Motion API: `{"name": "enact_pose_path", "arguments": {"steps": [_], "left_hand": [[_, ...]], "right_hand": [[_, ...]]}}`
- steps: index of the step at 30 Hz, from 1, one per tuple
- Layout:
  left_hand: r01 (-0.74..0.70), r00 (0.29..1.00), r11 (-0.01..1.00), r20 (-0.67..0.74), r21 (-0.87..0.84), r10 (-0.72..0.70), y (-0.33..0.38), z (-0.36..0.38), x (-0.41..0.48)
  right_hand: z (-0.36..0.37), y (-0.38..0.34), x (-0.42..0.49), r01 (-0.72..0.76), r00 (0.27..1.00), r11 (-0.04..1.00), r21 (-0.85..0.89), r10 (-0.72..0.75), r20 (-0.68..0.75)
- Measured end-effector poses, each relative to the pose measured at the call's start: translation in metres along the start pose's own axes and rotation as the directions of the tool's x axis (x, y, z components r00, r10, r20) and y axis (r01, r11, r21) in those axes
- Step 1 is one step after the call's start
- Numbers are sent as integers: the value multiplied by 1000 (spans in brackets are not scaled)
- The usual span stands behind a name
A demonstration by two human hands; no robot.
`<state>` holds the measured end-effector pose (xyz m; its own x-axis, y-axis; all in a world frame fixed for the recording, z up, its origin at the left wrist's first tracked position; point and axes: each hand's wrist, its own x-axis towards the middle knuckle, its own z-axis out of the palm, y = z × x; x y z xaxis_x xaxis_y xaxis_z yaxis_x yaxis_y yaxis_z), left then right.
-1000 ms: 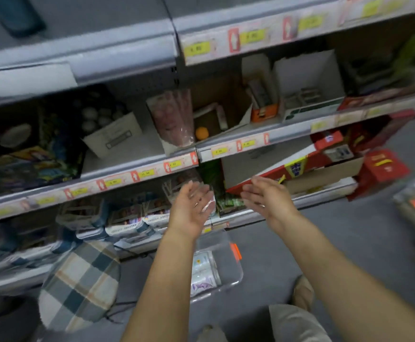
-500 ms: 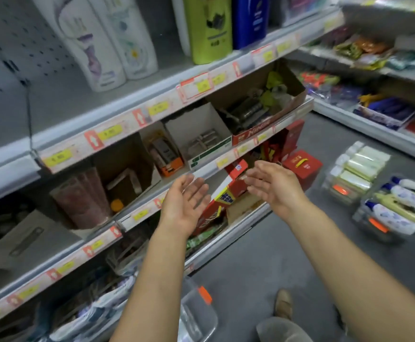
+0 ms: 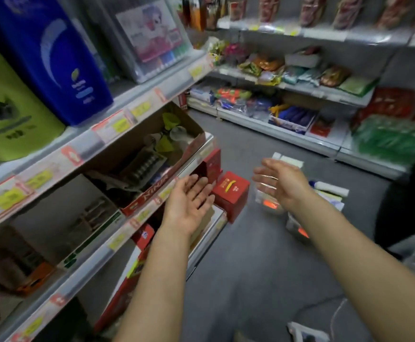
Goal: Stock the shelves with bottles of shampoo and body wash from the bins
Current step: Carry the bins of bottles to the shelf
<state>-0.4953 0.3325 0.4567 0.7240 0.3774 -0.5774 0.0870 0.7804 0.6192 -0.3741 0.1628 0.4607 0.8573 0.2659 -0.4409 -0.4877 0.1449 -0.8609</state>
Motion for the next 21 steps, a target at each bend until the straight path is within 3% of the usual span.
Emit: {"name": "enact_pose_path", "arguments": {"steps": [10, 21], "left_hand": [[116, 990, 991, 70, 70, -121, -17, 103, 102], [237, 970, 967, 24, 89, -240, -31, 215, 252]], "right_hand": [[-78, -63, 94, 50, 987, 999, -8, -50, -150], [-120, -107, 251, -85, 968, 996, -40, 72, -241]]}}
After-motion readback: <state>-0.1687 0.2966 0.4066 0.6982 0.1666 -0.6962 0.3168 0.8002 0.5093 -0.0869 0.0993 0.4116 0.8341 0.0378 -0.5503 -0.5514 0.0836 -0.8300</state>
